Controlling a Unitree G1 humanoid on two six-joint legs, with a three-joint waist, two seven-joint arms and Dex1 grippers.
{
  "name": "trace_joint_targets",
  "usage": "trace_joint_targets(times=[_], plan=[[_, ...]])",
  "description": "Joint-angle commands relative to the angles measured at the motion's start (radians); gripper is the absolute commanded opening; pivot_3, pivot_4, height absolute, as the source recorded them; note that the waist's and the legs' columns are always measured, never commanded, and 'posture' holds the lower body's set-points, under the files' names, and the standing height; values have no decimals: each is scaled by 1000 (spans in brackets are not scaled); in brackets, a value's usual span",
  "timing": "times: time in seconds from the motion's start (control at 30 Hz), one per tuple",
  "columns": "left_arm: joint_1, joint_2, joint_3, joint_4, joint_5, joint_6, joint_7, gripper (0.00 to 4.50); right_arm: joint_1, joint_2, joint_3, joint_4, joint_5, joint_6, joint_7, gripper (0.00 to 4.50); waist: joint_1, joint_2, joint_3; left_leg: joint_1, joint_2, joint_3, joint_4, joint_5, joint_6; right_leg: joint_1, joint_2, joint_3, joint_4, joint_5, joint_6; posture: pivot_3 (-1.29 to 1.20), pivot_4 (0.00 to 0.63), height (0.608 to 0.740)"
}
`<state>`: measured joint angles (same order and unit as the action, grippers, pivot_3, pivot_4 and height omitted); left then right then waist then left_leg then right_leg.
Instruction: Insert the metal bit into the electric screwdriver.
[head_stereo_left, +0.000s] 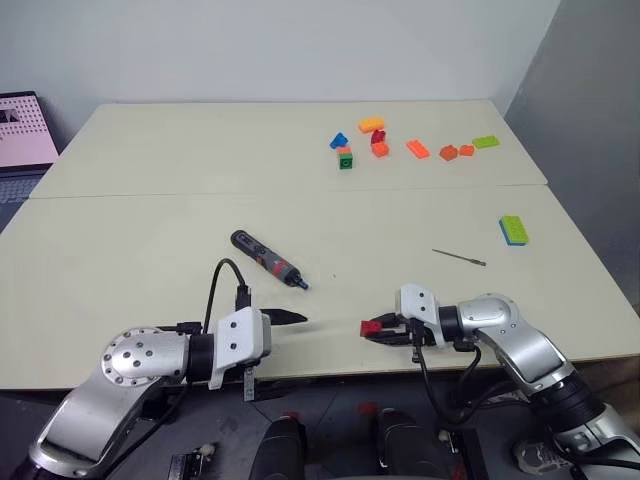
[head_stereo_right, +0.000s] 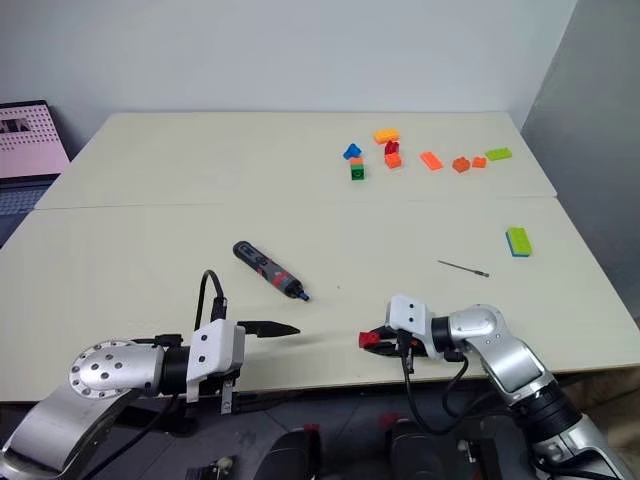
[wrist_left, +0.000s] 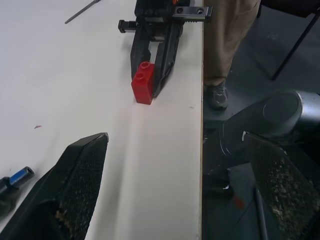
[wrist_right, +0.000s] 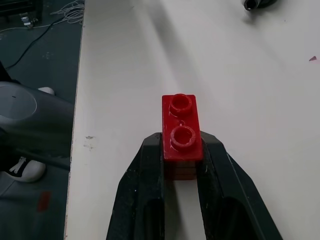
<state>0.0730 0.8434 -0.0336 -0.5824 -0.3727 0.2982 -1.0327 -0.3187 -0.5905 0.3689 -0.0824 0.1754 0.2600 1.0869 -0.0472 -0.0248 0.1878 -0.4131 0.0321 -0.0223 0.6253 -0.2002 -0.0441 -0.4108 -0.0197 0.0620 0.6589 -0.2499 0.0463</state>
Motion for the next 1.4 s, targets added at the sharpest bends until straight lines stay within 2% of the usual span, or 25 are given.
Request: trace_joint_targets(times=[0.03,0.33,0.53,0.77,1.0,1.07,1.1,1.4], plan=[[-43,-42,5,3,-18,-6,34,4500,16,-17,-97,-44,30,-2,-37,496,1,0,0,0,0,0,0,0,0,0,0,0,0,0,0,0,150,740],[-202,-185,-82,62,1,-14,91,4500,46,28,-438,43,40,28,-383,496,16,0,0,-1,-1,0,2,0,0,1,0,0,1,0,1,0,150,740],[-245,-212,-116,98,22,-24,89,4500,28,55,-612,220,-21,49,-688,496,13,0,0,-1,-1,0,1,0,0,0,1,1,1,1,1,0,150,740],[-242,-212,-114,101,35,-27,92,4500,-20,75,-683,369,-30,106,-852,496,10,0,0,-1,-1,0,2,0,0,1,1,2,2,1,1,0,150,740],[-223,-201,-100,86,40,-19,98,4500,-53,104,-707,398,6,147,-875,496,1,0,-1,-1,-1,0,3,0,0,1,1,2,2,1,1,0,150,740],[-219,-195,-96,84,40,-15,98,4500,-59,109,-716,393,14,157,-884,1203,-2,0,-1,0,-1,0,3,0,0,1,1,2,2,1,1,0,150,740],[-218,-193,-95,83,39,-14,98,4500,-61,111,-718,388,17,163,-889,1273,-3,0,-1,0,-1,0,3,0,0,1,1,2,2,1,1,0,150,740],[-220,-179,-73,86,28,-6,111,4500,12,101,-756,230,41,171,-891,3525,-5,0,-1,-1,-1,0,2,0,0,1,1,2,2,1,1,0,150,740]])
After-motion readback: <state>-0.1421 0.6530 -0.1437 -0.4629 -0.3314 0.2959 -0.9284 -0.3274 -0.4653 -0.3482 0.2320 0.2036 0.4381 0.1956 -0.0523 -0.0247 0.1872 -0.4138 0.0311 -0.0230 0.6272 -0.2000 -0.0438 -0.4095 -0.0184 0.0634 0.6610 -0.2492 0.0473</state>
